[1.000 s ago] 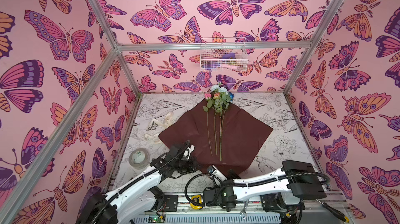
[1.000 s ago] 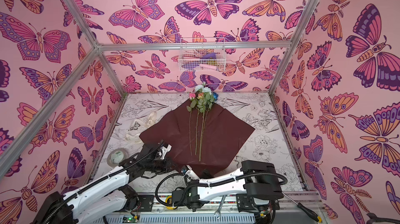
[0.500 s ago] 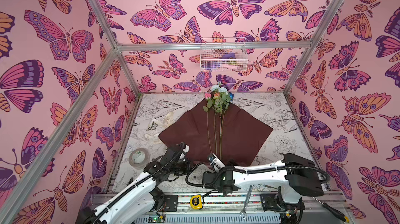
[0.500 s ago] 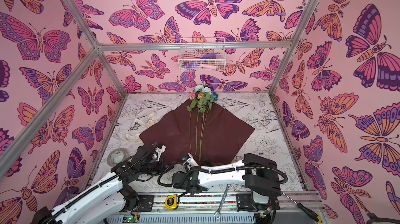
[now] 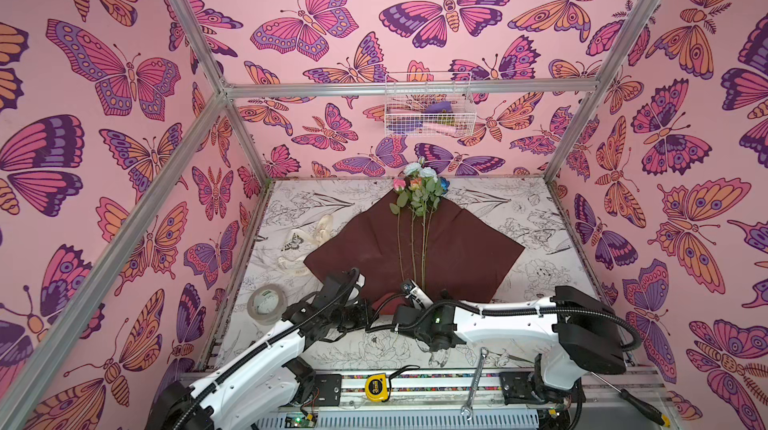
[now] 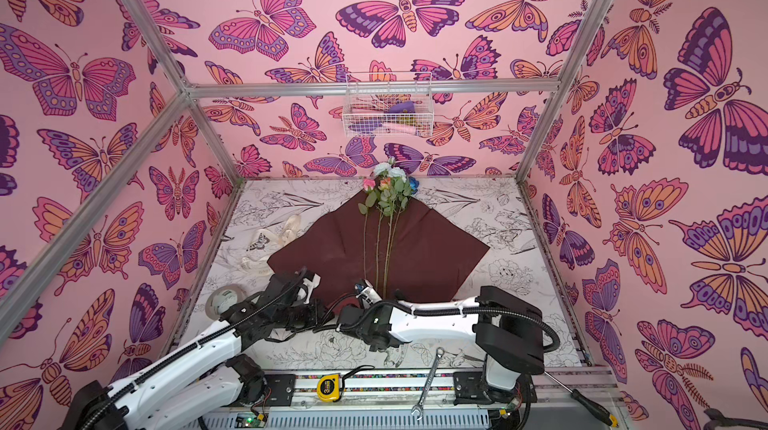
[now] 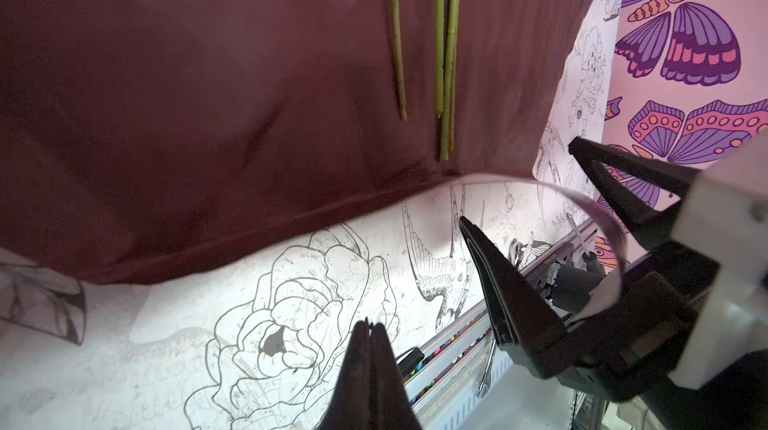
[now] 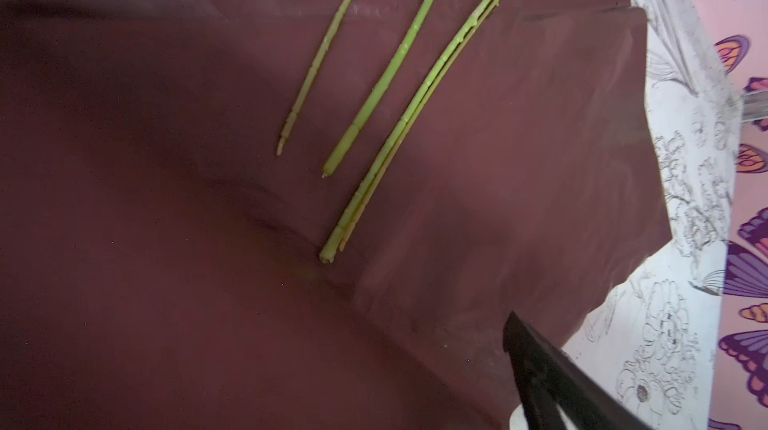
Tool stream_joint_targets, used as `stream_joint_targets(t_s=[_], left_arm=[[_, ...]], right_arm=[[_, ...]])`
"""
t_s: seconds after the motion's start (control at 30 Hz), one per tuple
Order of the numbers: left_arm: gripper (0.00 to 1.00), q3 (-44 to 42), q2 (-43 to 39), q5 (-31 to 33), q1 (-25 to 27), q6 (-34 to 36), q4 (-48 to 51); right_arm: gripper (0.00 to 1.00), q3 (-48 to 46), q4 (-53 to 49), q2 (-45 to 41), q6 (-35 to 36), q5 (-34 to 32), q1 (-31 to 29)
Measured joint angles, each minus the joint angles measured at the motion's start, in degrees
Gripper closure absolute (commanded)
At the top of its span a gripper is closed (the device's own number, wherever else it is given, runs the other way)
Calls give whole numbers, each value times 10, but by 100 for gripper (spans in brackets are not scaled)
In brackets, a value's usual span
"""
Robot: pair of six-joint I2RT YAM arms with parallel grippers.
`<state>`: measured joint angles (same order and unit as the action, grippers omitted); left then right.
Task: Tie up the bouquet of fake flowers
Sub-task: 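Lift the near paper corner up over the stems with the right gripper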
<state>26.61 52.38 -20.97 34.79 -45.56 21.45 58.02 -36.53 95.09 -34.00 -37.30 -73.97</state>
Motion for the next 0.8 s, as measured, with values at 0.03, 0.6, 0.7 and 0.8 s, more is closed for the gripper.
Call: stream_joint_targets(t_s=[0.03,0.6,0.7,0.8], left_arm=[[97,3,8,0,0,2,-7],[100,16,148,-6,-1,3,-172],[100,17,162,-7,-4,2,-187],[100,17,168,-11,-7,0,-193]], right_arm=[[2,-2,3,-3,2,6,4],[1,-13,28,-16,26,55,67],[1,-13,34,-16,41,60,74],[1,-13,39,-19,61,73,80]])
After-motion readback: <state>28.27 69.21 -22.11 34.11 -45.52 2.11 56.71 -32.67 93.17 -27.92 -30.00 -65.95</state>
